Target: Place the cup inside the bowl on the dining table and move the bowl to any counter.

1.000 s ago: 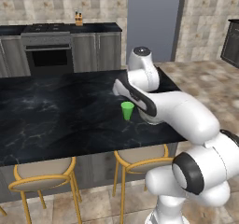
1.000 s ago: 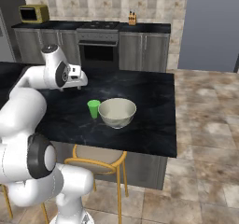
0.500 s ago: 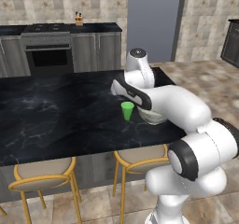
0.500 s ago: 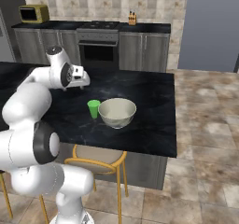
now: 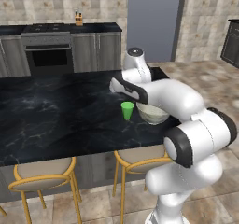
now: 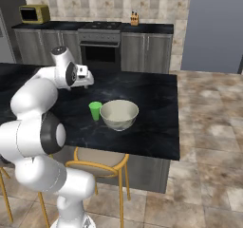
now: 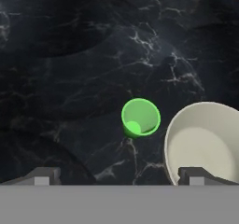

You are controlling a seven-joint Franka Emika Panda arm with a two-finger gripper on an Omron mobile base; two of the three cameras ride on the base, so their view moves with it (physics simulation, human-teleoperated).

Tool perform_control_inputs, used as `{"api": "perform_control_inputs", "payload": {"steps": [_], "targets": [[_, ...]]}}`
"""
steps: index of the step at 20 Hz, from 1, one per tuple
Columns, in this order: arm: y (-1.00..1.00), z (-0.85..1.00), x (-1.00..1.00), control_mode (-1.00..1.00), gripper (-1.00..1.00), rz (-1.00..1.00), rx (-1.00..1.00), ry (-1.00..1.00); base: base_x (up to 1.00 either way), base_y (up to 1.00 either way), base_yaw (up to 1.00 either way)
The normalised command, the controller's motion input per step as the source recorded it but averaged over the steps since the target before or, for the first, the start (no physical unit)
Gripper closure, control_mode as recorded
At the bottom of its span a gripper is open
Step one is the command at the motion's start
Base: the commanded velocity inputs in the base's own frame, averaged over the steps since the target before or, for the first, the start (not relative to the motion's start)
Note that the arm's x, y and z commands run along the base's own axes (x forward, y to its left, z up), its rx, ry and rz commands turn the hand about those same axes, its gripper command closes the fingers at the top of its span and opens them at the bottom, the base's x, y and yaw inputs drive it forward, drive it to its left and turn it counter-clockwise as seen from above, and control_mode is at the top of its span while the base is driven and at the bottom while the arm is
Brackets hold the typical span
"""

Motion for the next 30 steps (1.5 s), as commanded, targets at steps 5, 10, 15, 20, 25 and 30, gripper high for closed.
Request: {"api": "perform_control_inputs", "payload": {"steps": [5,10,15,20,25,30], "targets": [[-0.04,-0.05,0.07,-1.0,-1.0,0.0,0.0,0.0,0.0,0.0,0.0],[-0.1,-0.07,0.05,-1.0,-1.0,0.0,0.0,0.0,0.0,0.0,0.0],[-0.08,-0.2,0.0,-1.0,-1.0,0.0,0.0,0.03,0.0,0.0,0.0],[0.0,-0.29,0.01,-1.0,-1.0,0.0,0.0,0.02,0.0,0.0,0.0],[0.0,-0.28,0.26,-1.0,-1.0,0.0,0.0,0.02,0.0,0.0,0.0],[0.0,-0.26,0.31,-1.0,-1.0,0.0,0.0,0.01,0.0,0.0,0.0]]}}
